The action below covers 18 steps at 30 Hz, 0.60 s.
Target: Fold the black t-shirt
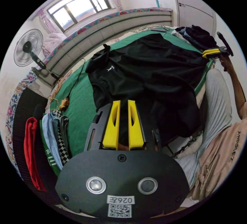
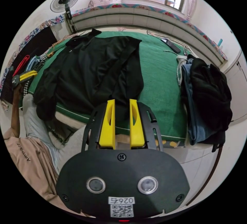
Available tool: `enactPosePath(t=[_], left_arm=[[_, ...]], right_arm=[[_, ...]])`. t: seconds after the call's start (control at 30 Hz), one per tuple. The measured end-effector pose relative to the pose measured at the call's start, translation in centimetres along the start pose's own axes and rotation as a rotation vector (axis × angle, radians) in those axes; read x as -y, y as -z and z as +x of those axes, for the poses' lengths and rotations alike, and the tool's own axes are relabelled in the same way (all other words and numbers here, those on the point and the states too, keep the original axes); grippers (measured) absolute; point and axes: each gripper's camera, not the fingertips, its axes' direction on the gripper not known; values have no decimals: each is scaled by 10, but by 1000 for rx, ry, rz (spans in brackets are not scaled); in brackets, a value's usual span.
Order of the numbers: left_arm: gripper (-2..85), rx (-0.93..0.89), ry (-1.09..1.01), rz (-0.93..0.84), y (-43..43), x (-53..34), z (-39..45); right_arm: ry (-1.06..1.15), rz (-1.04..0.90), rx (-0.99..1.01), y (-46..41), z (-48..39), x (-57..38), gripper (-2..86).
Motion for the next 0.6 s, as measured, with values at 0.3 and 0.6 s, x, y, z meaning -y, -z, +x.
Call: enactPosePath(t=[0.3, 0.6], left_arm=[[136, -154, -28, -163, -70, 34, 1], [-2, -122, -66, -151, -49, 13, -23]], right_arm=[[277, -108, 96, -30, -81, 57, 77], [526, -299, -144, -61, -149, 59, 4]])
